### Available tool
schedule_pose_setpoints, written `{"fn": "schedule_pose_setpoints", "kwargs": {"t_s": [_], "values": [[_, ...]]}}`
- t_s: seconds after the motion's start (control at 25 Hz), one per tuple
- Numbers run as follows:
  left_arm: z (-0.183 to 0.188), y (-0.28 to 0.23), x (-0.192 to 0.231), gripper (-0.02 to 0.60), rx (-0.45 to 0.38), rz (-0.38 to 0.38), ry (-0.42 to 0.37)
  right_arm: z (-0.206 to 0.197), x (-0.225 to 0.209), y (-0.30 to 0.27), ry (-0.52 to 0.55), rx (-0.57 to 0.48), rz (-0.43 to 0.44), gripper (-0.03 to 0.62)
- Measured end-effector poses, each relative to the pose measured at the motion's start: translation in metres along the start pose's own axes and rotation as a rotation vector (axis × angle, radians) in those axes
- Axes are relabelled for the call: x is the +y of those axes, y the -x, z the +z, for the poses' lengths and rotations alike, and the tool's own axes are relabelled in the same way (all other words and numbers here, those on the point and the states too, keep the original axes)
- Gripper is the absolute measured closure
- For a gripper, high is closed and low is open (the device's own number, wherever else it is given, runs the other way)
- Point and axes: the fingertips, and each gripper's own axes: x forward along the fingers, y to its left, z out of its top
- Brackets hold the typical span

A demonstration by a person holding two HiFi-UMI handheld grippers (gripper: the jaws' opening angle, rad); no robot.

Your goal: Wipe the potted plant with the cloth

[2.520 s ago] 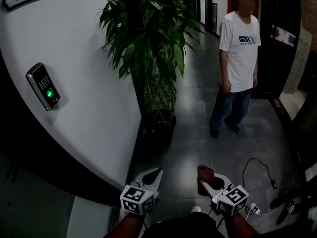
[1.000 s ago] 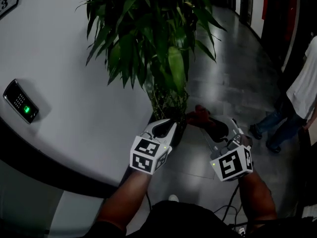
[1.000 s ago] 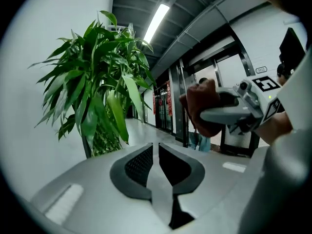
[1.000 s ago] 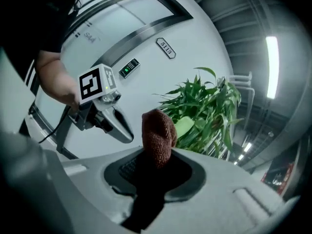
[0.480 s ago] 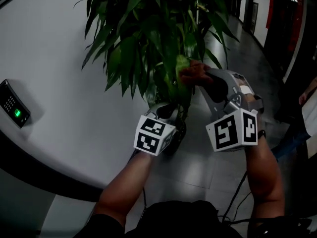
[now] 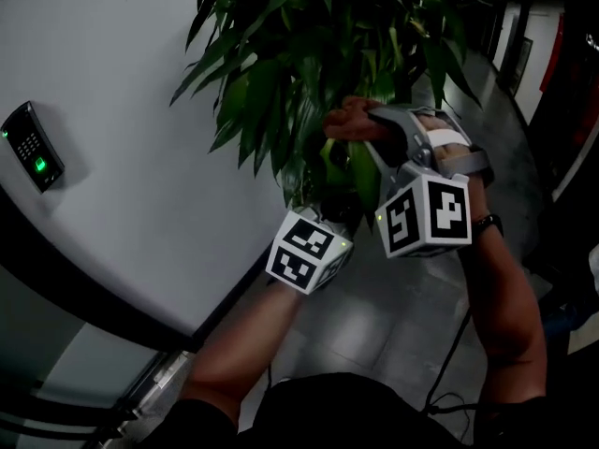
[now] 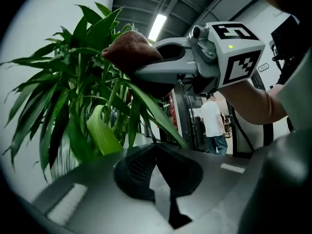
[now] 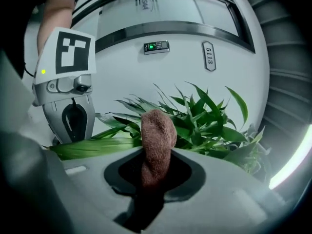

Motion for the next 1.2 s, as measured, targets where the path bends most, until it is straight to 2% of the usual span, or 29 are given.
{"fn": "schedule_pose_setpoints", "kwargs": {"t_s": [0.24, 0.4, 0.88, 1.2], "values": [[0.013, 0.0, -0.008, 0.563, -0.055, 0.005, 0.029, -0.003, 0.025, -0.001, -0.025, -0.073, 0.088, 0.523], [0.006, -0.001, -0.005, 0.563, -0.016, 0.031, 0.022, 0.001, 0.035, 0.006, -0.055, -0.083, 0.115, 0.523], [-0.001, 0.001, -0.008, 0.564, 0.029, 0.02, -0.012, 0.002, 0.087, 0.027, -0.066, -0.063, 0.202, 0.523], [-0.01, 0.004, -0.007, 0.564, 0.03, 0.0, 0.039, 0.003, 0.106, 0.049, -0.196, -0.086, 0.279, 0.523]]}}
